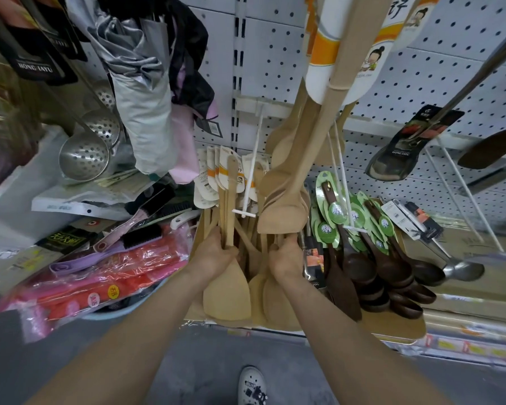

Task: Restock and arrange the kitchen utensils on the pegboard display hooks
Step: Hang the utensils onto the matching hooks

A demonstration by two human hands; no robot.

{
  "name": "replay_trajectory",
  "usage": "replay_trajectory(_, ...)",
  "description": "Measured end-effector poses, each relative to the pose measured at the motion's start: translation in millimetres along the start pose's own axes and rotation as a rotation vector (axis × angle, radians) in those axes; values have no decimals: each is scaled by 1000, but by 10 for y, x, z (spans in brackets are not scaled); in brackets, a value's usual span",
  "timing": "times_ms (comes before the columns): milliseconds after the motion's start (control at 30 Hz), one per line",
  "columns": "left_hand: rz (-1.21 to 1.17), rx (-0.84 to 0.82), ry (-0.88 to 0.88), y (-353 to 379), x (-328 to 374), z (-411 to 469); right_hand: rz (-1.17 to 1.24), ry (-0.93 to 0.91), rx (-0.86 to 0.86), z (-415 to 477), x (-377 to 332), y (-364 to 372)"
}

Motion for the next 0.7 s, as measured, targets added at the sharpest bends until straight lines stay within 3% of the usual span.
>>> replay_trajectory(200, 5, -9, 27, -231, -122, -54, -100, -94, 77, -21, 72, -16)
replay_trajectory(433, -100, 9, 59, -238, -272, -131, -15, -132, 101, -207, 28, 55)
replay_trajectory(700, -118, -120, 21, -37, -306, -345, 84, -10, 123, -288, 22, -27)
Point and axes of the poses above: each hand's wrist, its own z-axis towards the middle knuckle, its own y-axis out of the palm, x = y × z, the point moved 4 cm from there along z, towards the middle knuckle, and after that the axes turned 9 degrees about x, right-handed, at the moved point
